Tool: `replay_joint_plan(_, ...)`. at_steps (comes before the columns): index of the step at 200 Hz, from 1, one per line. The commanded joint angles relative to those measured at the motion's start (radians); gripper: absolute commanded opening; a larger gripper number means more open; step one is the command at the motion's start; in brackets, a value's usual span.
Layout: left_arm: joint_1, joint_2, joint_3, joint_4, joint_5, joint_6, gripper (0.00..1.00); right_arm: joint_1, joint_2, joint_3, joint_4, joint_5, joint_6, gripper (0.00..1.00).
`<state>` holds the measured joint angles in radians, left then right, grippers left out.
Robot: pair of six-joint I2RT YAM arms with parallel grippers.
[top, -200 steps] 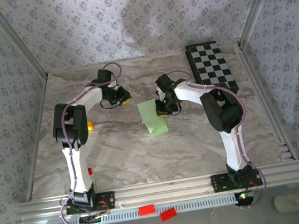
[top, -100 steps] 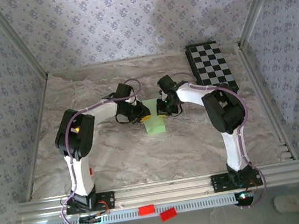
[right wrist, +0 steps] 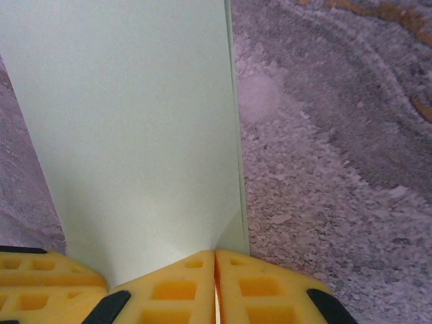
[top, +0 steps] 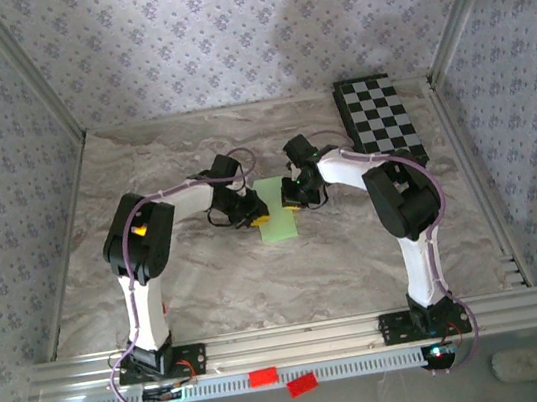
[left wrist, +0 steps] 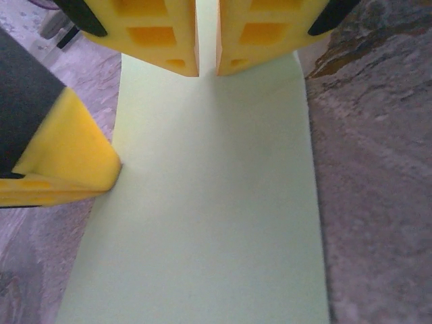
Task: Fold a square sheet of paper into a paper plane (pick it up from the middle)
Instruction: First fold the square sheet of paper in half at the center of the table.
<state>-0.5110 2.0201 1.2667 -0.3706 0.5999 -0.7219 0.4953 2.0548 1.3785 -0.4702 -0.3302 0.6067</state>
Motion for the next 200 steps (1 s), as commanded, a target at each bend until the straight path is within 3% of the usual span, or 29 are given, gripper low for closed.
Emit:
replay_joint_plan(1, 0.001, 0.027, -0.020, -0.079, -0.051, 0.082, 0.15, -0.005, 0.076, -0.056, -0.097, 0.065, 0.014, 0.09)
replay_joint_plan(47, 0.028, 0.007, -0.085, -0.077, -0.071, 0.145, 0.16, -0.012, 0.076, -0.071, -0.091, 0.075, 0.013, 0.09)
replay_joint_plan(87, 0.068, -0.096, -0.094, -0.070, -0.033, 0.164, 0.18, -0.016, 0.075, -0.076, -0.089, 0.076, 0.014, 0.09)
replay_joint_plan(133, 0.021, -0.128, -0.076, 0.046, 0.041, 0.060, 0.18, -0.016, 0.076, -0.077, -0.087, 0.076, 0.014, 0.08)
replay_joint_plan(200, -0.027, -0.046, -0.092, 0.026, 0.047, 0.043, 0.17, -0.018, 0.080, -0.077, -0.084, 0.074, 0.014, 0.08)
